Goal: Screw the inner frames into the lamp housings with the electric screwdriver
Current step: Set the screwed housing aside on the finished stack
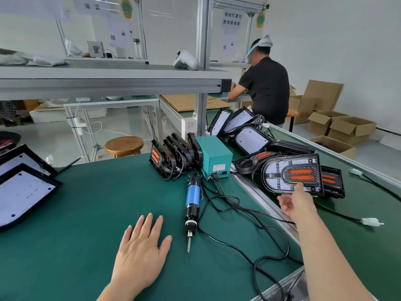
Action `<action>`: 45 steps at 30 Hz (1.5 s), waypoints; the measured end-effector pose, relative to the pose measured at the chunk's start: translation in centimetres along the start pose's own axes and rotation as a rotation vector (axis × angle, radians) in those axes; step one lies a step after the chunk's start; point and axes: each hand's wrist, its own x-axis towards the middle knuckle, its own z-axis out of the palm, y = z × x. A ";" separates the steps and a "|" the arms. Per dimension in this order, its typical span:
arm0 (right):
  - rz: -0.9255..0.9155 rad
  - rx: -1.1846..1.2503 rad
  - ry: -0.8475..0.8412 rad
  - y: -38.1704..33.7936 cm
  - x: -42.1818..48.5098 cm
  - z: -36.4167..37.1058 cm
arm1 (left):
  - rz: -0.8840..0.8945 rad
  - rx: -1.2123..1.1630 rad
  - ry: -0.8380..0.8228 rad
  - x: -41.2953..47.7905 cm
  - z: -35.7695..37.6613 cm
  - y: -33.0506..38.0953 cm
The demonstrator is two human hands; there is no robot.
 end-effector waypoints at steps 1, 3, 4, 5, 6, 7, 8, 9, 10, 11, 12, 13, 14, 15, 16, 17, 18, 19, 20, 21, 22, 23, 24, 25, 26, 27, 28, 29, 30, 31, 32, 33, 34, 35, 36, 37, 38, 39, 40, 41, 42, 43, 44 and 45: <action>0.030 -0.016 -0.065 0.0 -0.2 -0.3 | 0.000 0.003 0.001 -0.1 0.0 0.0; 0.040 -0.055 -0.127 0.2 -0.7 -0.6 | -0.003 0.001 0.006 -0.2 0.0 0.0; 0.035 -0.064 -0.145 0.3 -1.0 -0.6 | -0.002 0.000 0.006 -0.2 0.0 0.1; 0.028 -0.064 -0.166 0.3 -1.4 -0.5 | -0.002 0.000 0.006 -0.2 0.0 0.1; 0.017 -0.063 -0.187 0.3 -1.8 -0.4 | -0.002 0.000 0.006 -0.2 0.0 0.2; 0.002 -0.060 -0.208 0.2 -2.3 -0.2 | -0.004 -0.001 0.004 -0.3 0.0 0.2; -0.016 -0.055 -0.224 0.1 -2.7 0.1 | -0.005 -0.002 0.002 -0.3 0.0 0.2; -0.033 -0.051 -0.239 -0.1 -3.2 0.5 | -0.006 -0.001 0.002 -0.4 0.0 0.3; -0.049 -0.051 -0.248 -0.4 -3.6 1.0 | -0.007 0.000 0.003 -0.5 0.0 0.3; -0.061 -0.054 -0.253 -0.6 -4.2 1.6 | -0.009 0.000 0.005 -0.5 0.0 0.4; -0.072 -0.058 -0.256 -0.9 -4.7 2.3 | -0.009 0.003 0.006 -0.6 0.0 0.4; -0.094 -0.060 -0.253 -1.1 -5.3 3.1 | -0.008 0.006 0.007 -0.6 0.0 0.5; -0.133 -0.063 -0.251 -1.2 -5.9 4.0 | -0.006 0.009 0.008 -0.7 0.1 0.5; -0.188 -0.076 -0.249 -1.2 -6.5 5.1 | -0.006 0.006 0.009 -0.8 0.1 0.5; -0.250 -0.106 -0.256 -1.1 -7.2 6.4 | -0.007 0.006 0.012 -0.9 0.2 0.5; -0.317 -0.146 -0.274 -0.8 -8.1 7.9 | -0.008 0.010 0.020 -1.0 0.4 0.5; -0.381 -0.188 -0.301 -0.4 -9.1 9.5 | -0.009 0.021 0.034 -1.2 0.5 0.5; -0.453 -0.242 -0.327 0.1 -10.1 11.2 | -0.005 0.034 0.049 -1.3 0.6 0.7; -0.532 -0.314 -0.362 0.6 -11.0 13.0 | -0.005 0.042 0.058 -1.4 0.6 0.7; -0.611 -0.391 -0.409 1.2 -11.9 14.8 | -0.010 0.041 0.060 -1.5 0.6 0.8; -0.677 -0.462 -0.464 1.7 -12.7 16.5 | -0.016 0.034 0.061 -1.4 0.5 0.8; -0.732 -0.531 -0.515 2.1 -13.5 18.2 | -0.019 0.024 0.064 -1.4 0.5 0.8; -0.778 -0.599 -0.552 2.5 -14.0 19.7 | -0.021 0.015 0.067 -1.3 0.4 0.8; -0.819 -0.667 -0.565 2.9 -14.4 21.1 | -0.020 0.008 0.070 -1.3 0.3 0.8; -0.869 -0.733 -0.556 3.3 -14.7 22.3 | -0.018 0.010 0.073 -1.3 0.1 0.8; -0.922 -0.796 -0.528 3.5 -14.9 23.4 | -0.015 0.010 0.079 -1.3 0.0 0.8; -0.973 -0.845 -0.486 3.7 -15.0 24.3 | -0.017 0.004 0.073 -1.3 -0.2 0.8; -1.015 -0.884 -0.443 3.8 -15.0 25.0 | -0.020 -0.001 0.057 -1.2 -0.2 0.8; -1.050 -0.919 -0.403 3.9 -15.0 25.7 | -0.022 -0.004 0.041 -1.2 -0.2 0.8; -1.080 -0.957 -0.371 3.9 -15.0 26.2 | -0.017 -0.005 0.037 -1.1 -0.3 0.8; -1.104 -0.999 -0.347 3.9 -14.9 26.7 | -0.011 -0.013 0.030 -1.1 -0.5 0.9; -1.113 -1.042 -0.333 4.0 -14.8 27.1 | -0.013 -0.027 0.019 -1.1 -0.8 1.0; -1.113 -1.075 -0.324 4.1 -14.7 27.4 | -0.015 -0.015 0.007 -1.2 -1.2 1.2; -1.112 -1.095 -0.319 4.2 -14.7 27.6 | -0.010 0.024 0.015 -1.4 -1.4 1.3; -1.117 -1.107 -0.316 4.4 -14.6 27.9 | -0.008 0.030 -0.001 -1.6 -1.6 1.3; -1.123 -1.115 -0.319 4.5 -14.6 28.1 | 0.006 0.041 0.002 -1.7 -1.6 1.4; -1.125 -1.119 -0.326 4.6 -14.6 28.3 | 0.015 0.046 0.010 -1.7 -1.7 1.5; -1.119 -1.113 -0.335 4.7 -14.6 28.4 | 0.010 0.050 0.028 -1.7 -1.7 1.5; -1.110 -1.095 -0.340 4.8 -14.7 28.5 | 0.003 0.051 0.031 -1.8 -1.6 1.4; -1.099 -1.074 -0.341 4.9 -14.8 28.5 | -0.018 0.060 0.034 -1.7 -1.8 1.3; -1.085 -1.052 -0.345 5.0 -14.9 28.4 | -0.027 0.056 0.024 -1.7 -1.7 1.2; -1.070 -1.025 -0.350 5.0 -15.1 28.2 | -0.026 0.048 0.041 -1.6 -1.6 1.2; -1.048 -0.988 -0.358 5.2 -15.3 28.1 | -0.032 0.023 0.005 -1.6 -1.5 1.2; -1.014 -0.937 -0.371 5.3 -15.7 27.9 | -0.034 0.009 0.010 -1.5 -1.4 1.2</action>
